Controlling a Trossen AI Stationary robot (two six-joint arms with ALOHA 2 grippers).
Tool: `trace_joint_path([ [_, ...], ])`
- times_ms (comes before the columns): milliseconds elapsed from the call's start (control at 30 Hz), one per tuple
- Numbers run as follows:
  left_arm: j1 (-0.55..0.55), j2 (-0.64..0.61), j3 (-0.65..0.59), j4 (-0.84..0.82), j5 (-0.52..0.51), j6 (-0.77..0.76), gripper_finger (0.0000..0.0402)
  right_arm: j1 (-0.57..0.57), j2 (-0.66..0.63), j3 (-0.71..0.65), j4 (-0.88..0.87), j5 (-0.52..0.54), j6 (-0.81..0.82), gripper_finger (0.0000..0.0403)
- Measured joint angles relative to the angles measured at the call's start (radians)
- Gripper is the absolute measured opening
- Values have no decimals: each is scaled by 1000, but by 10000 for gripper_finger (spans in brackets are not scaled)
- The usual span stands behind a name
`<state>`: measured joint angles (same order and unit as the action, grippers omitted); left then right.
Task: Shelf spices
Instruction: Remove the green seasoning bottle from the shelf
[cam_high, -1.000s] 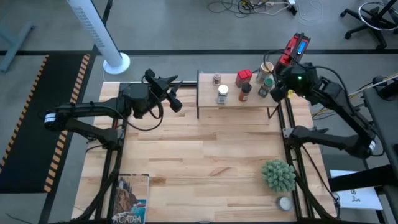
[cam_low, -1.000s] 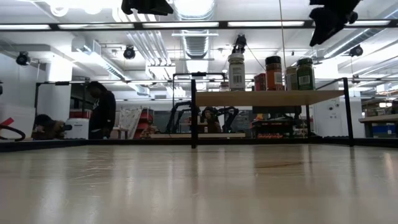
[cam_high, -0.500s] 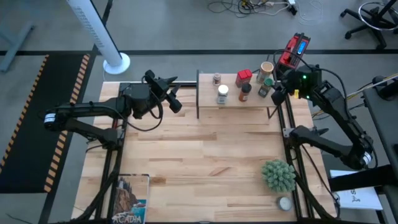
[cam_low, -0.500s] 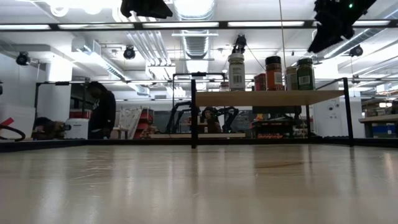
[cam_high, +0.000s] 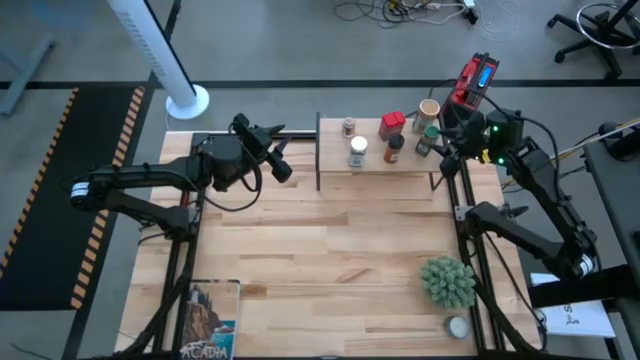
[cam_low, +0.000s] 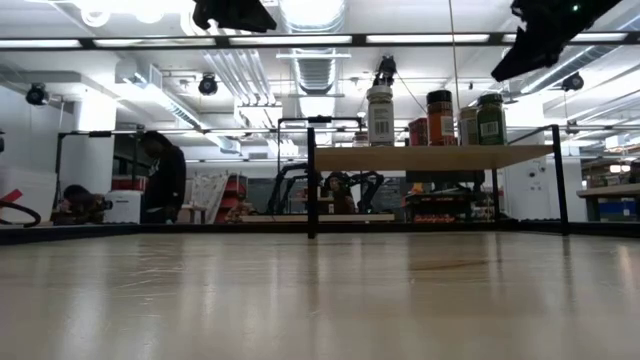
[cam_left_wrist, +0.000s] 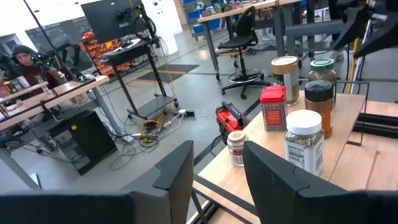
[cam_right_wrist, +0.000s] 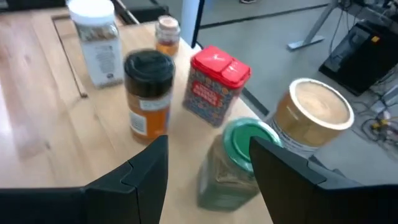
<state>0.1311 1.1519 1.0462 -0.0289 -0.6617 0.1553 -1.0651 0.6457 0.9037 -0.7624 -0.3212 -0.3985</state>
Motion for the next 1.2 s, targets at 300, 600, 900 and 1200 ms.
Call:
trace_joint_path([
  [300, -1, -3, 0, -43, 0, -6, 131, -59, -78, -56, 56, 7, -42, 201],
  [600, -1, -4, 0, -41, 0, -22, 147, -123, -63, -76, 65, 13, -31, 201],
  [900, -1, -4, 0, -40, 0, -19, 162, -122, -68, -76, 64, 100, 3, 201],
  [1200, 5, -4, 3, -24, -4, 33, 169, -122, -58, -108, 73, 133, 61, 202],
])
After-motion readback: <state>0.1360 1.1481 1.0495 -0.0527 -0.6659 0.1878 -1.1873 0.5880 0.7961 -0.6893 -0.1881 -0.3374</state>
